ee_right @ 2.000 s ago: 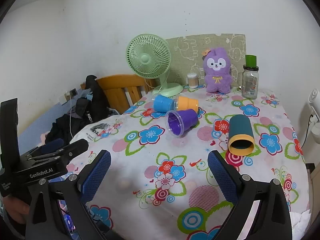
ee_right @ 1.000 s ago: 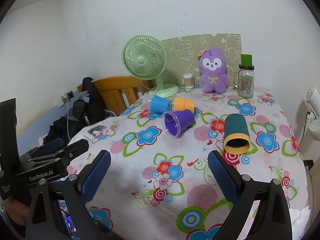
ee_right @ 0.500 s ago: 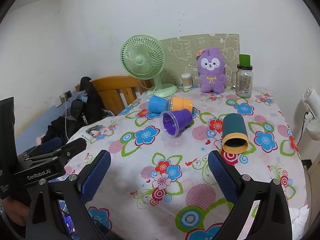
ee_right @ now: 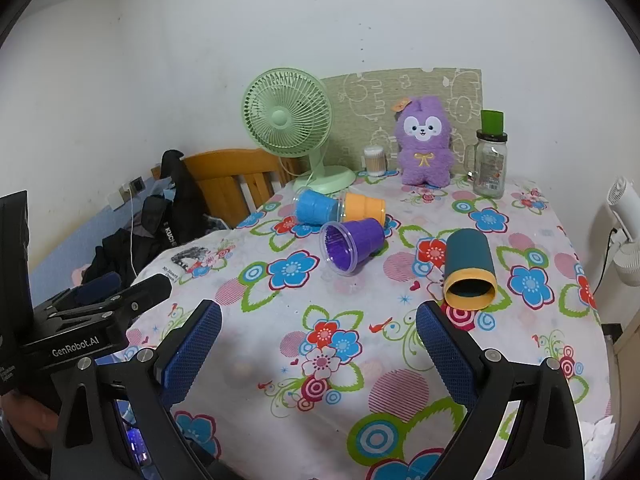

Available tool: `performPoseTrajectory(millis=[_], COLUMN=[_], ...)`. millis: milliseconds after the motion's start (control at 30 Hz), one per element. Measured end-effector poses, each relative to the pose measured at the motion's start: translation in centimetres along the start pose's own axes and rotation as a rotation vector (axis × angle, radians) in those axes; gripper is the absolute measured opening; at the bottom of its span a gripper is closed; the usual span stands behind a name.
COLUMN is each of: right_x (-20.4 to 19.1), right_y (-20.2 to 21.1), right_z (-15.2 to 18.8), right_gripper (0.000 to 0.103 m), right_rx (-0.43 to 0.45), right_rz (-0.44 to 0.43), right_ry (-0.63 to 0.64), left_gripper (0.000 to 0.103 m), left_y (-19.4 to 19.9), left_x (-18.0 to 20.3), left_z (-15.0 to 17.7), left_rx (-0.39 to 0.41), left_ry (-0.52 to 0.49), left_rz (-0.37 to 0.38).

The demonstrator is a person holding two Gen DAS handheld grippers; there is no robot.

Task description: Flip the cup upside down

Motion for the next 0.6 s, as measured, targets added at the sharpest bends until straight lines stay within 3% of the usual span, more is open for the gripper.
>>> performPoseTrajectory(millis=[433,600], right_x=[0.3,0.9], right_y=[-0.6,-1.8], right_z=[0.0,-0.8], right_gripper=[0.099,0.099], right_rx=[-0.023,-0.048], right_rz=[-0.006,-0.002], right_ry=[0.022,0.082], left_gripper=[0.103,0.103], left_y=[-0.2,-1.5], left_x=[-0.1,0.0], left_z=[0.1,0.7], left_rx=[-0.005,-0.047], left_ry=[0.005,0.029], left_rz=[0.001,0.009])
Point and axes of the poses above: each gripper's, at about its wrist camera, not at the fingertips, and y roughly against the way its jaws point, x to its right, z to its underside, the point moved 8 cm from there along -y, roughly the way its jaws point
